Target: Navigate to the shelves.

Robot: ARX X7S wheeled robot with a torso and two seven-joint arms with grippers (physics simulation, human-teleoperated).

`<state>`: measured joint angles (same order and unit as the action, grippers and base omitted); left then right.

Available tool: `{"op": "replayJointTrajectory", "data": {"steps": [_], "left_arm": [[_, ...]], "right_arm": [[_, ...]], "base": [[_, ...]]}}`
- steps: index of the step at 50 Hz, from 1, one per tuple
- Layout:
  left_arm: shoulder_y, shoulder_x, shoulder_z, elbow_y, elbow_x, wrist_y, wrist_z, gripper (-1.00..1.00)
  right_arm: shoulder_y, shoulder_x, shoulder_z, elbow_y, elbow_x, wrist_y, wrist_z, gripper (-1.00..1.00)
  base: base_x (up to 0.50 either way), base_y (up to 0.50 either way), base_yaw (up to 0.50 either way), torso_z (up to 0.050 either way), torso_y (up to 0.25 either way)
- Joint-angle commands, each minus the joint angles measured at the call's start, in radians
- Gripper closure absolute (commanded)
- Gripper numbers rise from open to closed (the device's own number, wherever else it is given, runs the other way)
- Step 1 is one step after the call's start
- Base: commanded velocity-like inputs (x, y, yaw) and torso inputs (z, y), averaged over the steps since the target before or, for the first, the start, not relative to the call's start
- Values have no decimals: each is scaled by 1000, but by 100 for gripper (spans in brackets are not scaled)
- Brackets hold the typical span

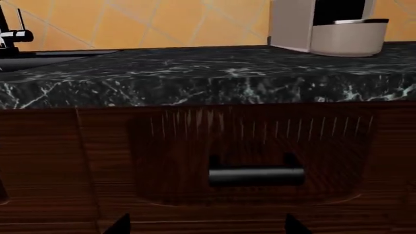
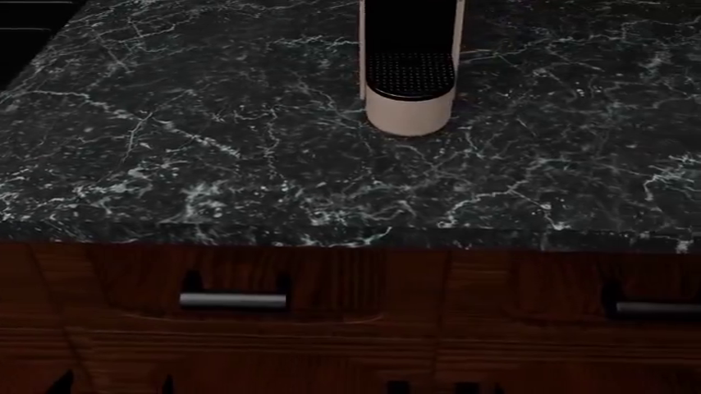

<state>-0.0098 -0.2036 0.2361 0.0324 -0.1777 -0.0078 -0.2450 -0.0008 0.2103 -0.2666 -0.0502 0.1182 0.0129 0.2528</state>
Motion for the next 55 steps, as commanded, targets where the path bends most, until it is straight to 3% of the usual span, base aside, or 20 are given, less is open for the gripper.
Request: {"op": "replayJointTrajectory", "data": {"steps": [1,28,50,55], "left_arm": [[-1,-4,6,0,-3,1,-5,-100],[-7,-12,17,-7,-12,5,-16,-100],[-9,-17,28,-7,-15,6,-27,-100],[-11,-17,30,-8,-17,0,-31,-100]], "right_arm": [[1,4,-4,0,4,-1,5,-100],[5,12,-14,3,16,-8,15,-100],[-6,23,-23,-3,11,-69,27,-100],[-2,24,-21,2,8,-68,37,-100]], "base": [[-1,-480,0,0,0],[-1,-465,0,0,0],[0,0,0,0,0],[-123,2,-483,0,0]]}}
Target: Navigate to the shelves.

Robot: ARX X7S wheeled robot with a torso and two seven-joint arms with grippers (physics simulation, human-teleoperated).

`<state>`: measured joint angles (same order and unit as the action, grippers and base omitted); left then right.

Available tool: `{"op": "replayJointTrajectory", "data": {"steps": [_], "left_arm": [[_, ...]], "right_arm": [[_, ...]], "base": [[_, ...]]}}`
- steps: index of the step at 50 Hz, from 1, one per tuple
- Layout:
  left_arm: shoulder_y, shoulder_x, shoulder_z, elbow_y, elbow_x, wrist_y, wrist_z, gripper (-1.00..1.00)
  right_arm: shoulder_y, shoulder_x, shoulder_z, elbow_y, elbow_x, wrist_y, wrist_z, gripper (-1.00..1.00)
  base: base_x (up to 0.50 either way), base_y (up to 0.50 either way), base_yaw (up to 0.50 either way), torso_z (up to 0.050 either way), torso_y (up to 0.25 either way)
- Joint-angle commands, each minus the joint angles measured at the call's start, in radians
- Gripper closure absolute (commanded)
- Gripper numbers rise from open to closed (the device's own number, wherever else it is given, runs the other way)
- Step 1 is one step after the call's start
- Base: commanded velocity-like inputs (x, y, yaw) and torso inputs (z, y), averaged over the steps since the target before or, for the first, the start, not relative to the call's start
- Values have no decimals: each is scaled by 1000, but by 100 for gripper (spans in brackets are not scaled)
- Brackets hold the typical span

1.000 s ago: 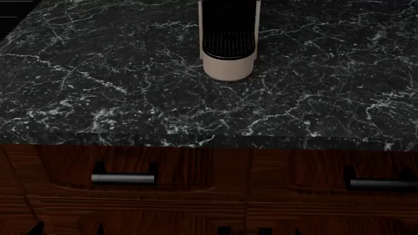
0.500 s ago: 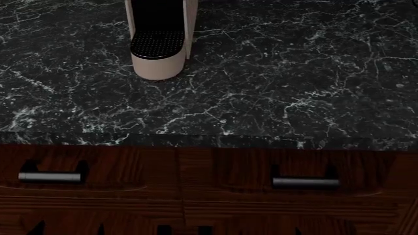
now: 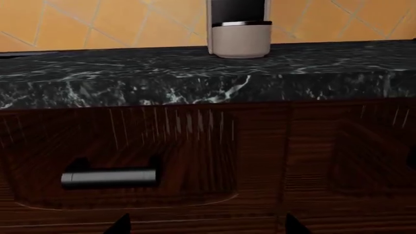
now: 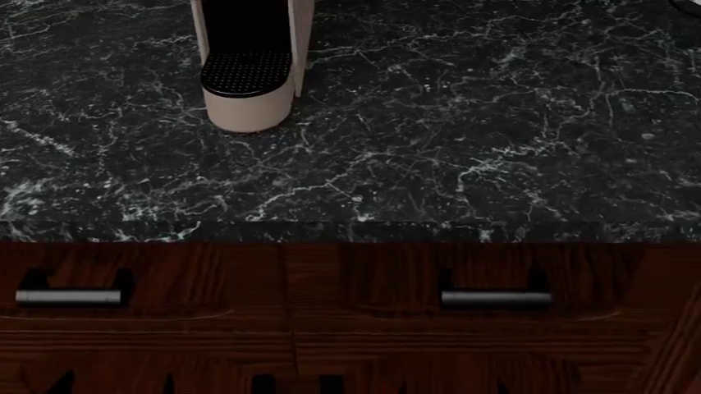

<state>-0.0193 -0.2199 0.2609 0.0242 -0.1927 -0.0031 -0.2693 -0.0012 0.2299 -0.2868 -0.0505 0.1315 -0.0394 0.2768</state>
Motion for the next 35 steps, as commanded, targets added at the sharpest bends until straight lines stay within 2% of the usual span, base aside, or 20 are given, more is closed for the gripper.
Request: {"op": "replayJointTrajectory", "data": {"steps": [1,35], "left_arm": [[-1,-1,6,0,-1,-4,-8,-100],[-4,-13,18,2,-12,-2,-20,-100]], "right_arm": [[-1,5,-2,2,-6,-16,14,-100],[3,16,-18,2,-3,-6,34,-100]], "base": [[-133,4,-500,0,0],[-128,18,-500,0,0]]}}
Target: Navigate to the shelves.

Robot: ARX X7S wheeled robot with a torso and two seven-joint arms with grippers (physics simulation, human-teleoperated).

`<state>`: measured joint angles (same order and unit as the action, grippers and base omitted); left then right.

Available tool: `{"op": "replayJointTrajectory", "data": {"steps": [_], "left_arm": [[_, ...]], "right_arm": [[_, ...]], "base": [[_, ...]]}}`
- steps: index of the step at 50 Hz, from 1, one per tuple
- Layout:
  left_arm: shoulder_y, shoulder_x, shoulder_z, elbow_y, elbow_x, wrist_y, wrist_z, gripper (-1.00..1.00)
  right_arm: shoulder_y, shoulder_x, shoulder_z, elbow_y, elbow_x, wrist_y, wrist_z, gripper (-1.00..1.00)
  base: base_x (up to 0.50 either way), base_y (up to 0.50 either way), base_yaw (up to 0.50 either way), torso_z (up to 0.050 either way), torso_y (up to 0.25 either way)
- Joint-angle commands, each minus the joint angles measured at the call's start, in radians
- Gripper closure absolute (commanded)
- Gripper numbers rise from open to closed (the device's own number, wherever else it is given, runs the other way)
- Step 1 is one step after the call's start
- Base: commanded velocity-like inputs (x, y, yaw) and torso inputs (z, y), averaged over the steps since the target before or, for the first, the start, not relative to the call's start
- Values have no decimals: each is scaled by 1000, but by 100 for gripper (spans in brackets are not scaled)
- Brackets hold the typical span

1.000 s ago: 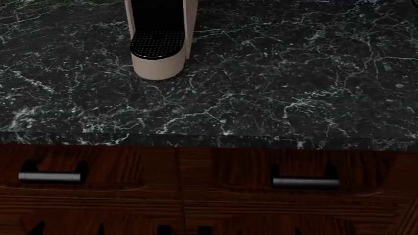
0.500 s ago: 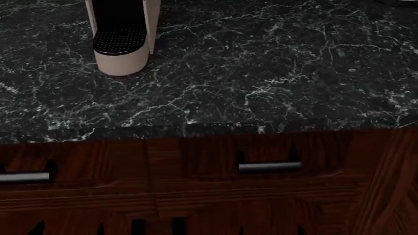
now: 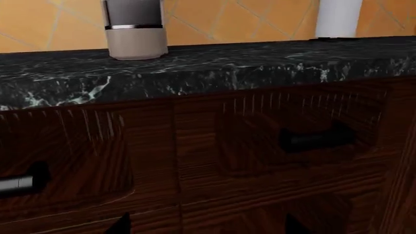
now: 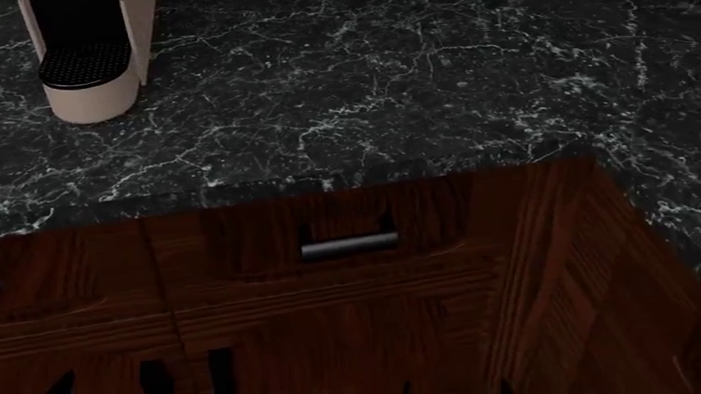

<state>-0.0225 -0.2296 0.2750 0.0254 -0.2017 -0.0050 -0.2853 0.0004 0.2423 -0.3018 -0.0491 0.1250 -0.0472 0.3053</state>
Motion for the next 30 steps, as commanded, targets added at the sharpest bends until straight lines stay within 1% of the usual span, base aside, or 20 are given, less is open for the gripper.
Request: {"op": "replayJointTrajectory", "data": {"steps": [1,14,30], "left_arm": [[0,-4,4,1,-4,0,-4,-100],[-5,-6,11,-5,-5,5,-9,-100],[-6,-12,15,-4,-17,6,-13,-100]], "right_arm": [[1,4,-4,-2,5,5,6,-100],[3,6,-6,3,10,-10,11,-100],[5,9,-13,3,12,-5,21,-100]], "base": [[-106,27,-500,0,0],[-152,47,-500,0,0],[-313,126,-457,0,0]]}}
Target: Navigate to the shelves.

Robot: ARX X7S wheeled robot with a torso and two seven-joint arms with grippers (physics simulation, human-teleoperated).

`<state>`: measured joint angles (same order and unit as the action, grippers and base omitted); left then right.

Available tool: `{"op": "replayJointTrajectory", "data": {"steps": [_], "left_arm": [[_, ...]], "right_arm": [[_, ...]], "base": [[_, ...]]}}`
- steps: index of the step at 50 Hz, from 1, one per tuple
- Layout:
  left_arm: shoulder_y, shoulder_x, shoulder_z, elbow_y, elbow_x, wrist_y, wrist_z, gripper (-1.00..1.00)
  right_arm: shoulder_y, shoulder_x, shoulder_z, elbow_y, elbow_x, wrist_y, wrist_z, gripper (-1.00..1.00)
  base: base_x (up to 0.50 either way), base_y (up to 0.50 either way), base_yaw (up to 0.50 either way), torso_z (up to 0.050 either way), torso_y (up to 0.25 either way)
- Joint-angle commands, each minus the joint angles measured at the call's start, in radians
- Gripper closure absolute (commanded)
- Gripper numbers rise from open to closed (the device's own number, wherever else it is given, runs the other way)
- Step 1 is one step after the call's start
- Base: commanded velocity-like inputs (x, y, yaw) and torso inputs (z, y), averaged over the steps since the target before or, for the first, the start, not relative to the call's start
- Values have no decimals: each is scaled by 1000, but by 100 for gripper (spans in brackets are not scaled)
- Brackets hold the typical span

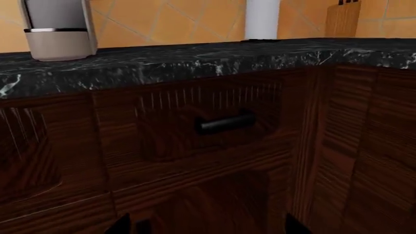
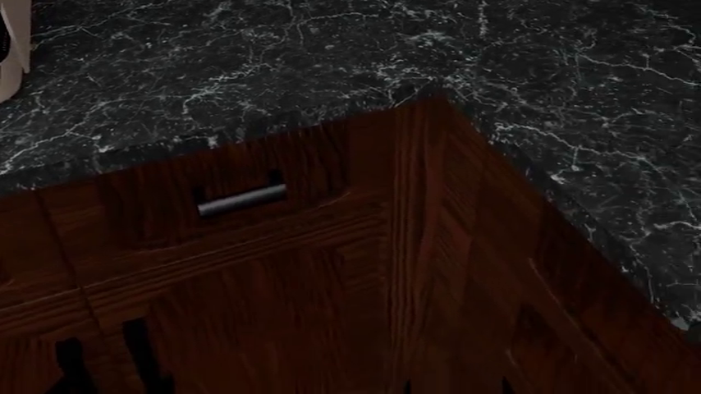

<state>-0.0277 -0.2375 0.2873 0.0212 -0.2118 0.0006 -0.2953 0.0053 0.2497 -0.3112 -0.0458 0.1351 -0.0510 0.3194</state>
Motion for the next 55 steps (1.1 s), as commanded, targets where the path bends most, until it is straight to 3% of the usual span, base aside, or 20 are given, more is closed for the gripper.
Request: {"op": "replayJointTrajectory", "data": {"steps": [1,55], "left_arm": [[-1,-4,3,0,-8,0,-3,-100],[-8,-21,24,0,-22,-2,-24,-100]], "right_arm": [[1,2,-3,-1,2,-1,8,-100],[12,9,-4,0,40,19,37,-100]], "base": [[-316,144,-449,0,0],[-347,223,-368,0,0]]}}
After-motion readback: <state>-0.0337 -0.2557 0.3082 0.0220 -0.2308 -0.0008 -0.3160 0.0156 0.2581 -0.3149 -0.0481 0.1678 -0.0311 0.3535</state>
